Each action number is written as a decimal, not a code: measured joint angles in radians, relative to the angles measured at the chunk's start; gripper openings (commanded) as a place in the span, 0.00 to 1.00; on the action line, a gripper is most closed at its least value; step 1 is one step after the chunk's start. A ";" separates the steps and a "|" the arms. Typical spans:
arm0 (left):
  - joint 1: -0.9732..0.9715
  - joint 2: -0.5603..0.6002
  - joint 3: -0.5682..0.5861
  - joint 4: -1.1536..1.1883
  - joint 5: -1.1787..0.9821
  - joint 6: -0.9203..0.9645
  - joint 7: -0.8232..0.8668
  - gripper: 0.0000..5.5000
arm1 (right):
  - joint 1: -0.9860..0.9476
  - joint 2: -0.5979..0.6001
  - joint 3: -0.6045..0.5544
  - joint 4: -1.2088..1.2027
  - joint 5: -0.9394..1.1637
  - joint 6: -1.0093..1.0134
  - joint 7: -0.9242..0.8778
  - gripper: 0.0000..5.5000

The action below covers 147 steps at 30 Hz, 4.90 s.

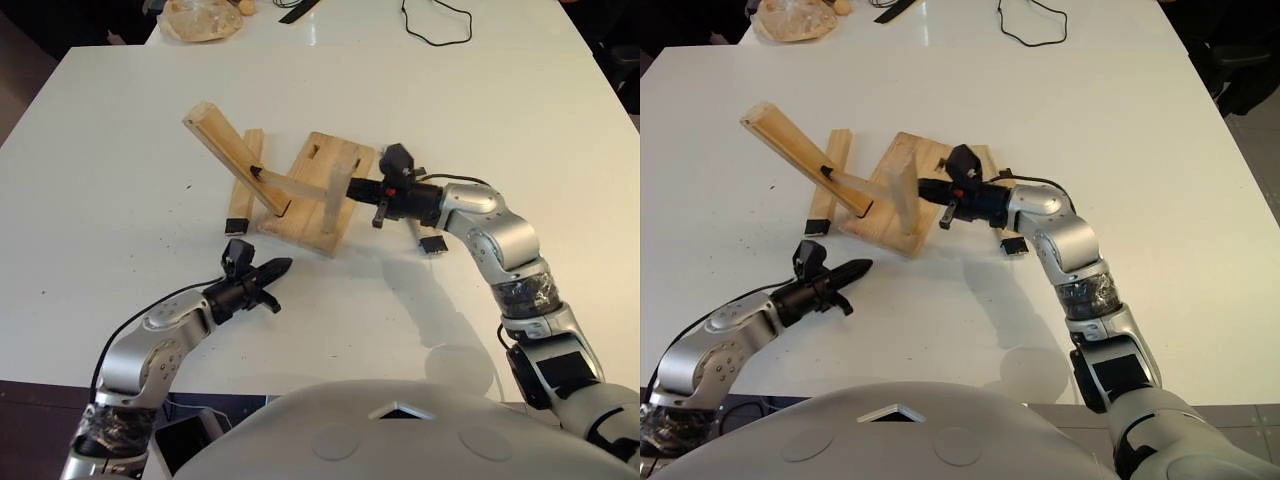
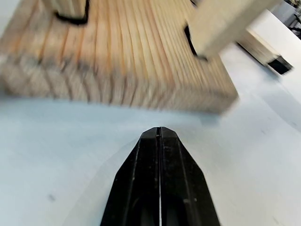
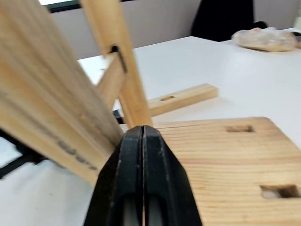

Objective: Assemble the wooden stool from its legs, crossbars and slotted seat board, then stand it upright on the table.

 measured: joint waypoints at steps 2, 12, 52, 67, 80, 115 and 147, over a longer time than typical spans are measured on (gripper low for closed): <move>0.004 -0.014 0.009 0.009 0.016 -0.017 0.000 0.00 | 0.024 0.039 0.011 -0.054 0.006 0.055 -0.058 0.00; -0.006 -0.019 0.118 0.079 0.042 -0.048 0.000 0.00 | 0.038 0.102 0.041 -0.156 0.067 0.151 -0.107 0.00; -0.192 -0.170 -0.096 0.113 0.064 0.052 0.042 0.00 | -0.628 0.010 0.085 1.396 -0.630 -0.785 0.197 0.00; -0.342 -0.297 0.012 0.273 0.138 0.027 0.179 0.00 | -0.311 -0.004 -0.023 0.939 -0.545 -0.583 0.083 0.00; -0.461 -0.282 0.064 0.420 0.209 -0.001 0.156 0.00 | -0.124 0.010 -0.012 0.564 -0.527 -0.339 -0.011 0.00; -0.268 -0.454 0.270 0.156 0.249 -0.196 0.388 0.00 | 0.462 0.015 -0.467 0.020 -0.239 -0.143 -0.437 0.46; -0.259 -0.502 0.272 0.160 0.228 -0.214 0.386 0.00 | 0.506 -0.013 -0.491 -0.029 -0.128 -0.152 -0.423 0.46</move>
